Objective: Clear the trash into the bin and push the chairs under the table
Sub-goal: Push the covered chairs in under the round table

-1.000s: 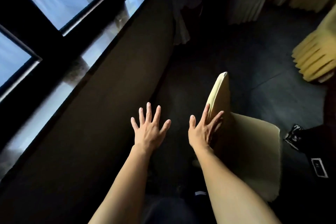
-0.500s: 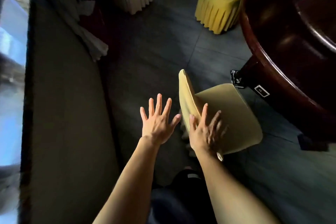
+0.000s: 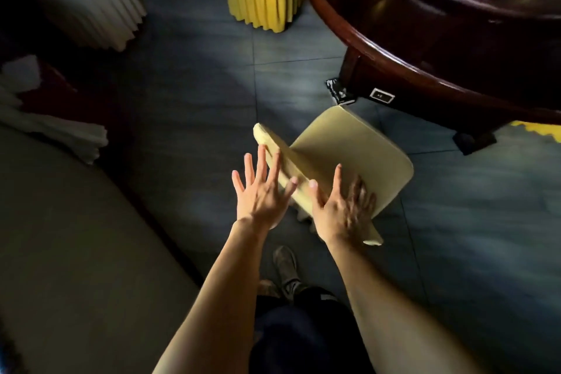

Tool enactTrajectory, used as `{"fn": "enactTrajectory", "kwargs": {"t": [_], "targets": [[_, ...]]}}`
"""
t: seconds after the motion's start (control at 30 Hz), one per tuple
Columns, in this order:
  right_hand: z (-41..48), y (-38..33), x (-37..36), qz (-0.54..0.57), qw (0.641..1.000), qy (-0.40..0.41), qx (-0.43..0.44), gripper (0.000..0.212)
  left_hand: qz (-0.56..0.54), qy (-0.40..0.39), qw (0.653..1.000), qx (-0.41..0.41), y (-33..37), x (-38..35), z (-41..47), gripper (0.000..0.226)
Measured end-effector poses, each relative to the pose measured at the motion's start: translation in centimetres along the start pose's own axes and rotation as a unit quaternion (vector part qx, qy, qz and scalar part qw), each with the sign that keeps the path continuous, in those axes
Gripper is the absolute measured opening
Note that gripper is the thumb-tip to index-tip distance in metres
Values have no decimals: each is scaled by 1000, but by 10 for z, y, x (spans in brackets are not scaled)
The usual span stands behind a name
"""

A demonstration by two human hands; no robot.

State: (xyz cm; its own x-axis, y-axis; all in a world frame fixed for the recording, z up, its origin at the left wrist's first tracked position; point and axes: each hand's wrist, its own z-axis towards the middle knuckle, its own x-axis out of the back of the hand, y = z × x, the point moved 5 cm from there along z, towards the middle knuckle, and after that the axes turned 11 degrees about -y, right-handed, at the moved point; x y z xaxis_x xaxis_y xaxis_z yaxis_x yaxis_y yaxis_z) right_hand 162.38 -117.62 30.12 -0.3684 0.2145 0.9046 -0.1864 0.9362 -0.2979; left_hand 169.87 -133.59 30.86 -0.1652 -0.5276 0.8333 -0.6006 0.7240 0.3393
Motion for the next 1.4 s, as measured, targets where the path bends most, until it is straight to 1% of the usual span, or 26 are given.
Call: {"fn": "enactTrajectory", "kwargs": {"t": [0.13,0.2,0.3,0.43,0.53,0.67,0.73,0.83,1.0,1.07,1.13,1.27,1.4], "targets": [[-2,0,3,-9,1000,0,-9,83,58,-5,997,-52,11,21,34,79],[-4,0,4,-15,1000,-18,-6,83,96,-17,992,-78,18,25,44,82],[-4,-2,10,-26,1000,-14,-5,82,186,-33,976,-113,28,23,55,83],[-6,-3,13,-48,999,13,-13,79,240,-36,956,-163,26,21,64,82],[-6,-5,14,-50,999,5,-15,80,248,-45,949,-188,23,26,68,82],[-8,-8,14,-63,997,10,-34,82,256,-53,941,-216,24,29,69,88],[-9,-11,13,-66,996,20,-59,80,267,-65,935,-225,23,31,72,88],[-9,-15,12,-85,992,-4,-96,83,285,-83,925,-236,23,34,78,82],[-8,-14,15,-81,981,-8,-174,82,283,-109,922,-239,28,33,91,89],[-7,-14,15,-69,978,-3,-195,81,284,-104,920,-248,31,31,97,92],[-6,-14,16,-61,979,6,-195,80,284,-98,916,-267,37,29,104,94],[-8,-13,16,-62,979,27,-190,80,265,-73,920,-280,42,26,113,89],[-4,-13,16,-60,979,11,-195,82,264,-60,920,-283,43,27,115,88]]}}
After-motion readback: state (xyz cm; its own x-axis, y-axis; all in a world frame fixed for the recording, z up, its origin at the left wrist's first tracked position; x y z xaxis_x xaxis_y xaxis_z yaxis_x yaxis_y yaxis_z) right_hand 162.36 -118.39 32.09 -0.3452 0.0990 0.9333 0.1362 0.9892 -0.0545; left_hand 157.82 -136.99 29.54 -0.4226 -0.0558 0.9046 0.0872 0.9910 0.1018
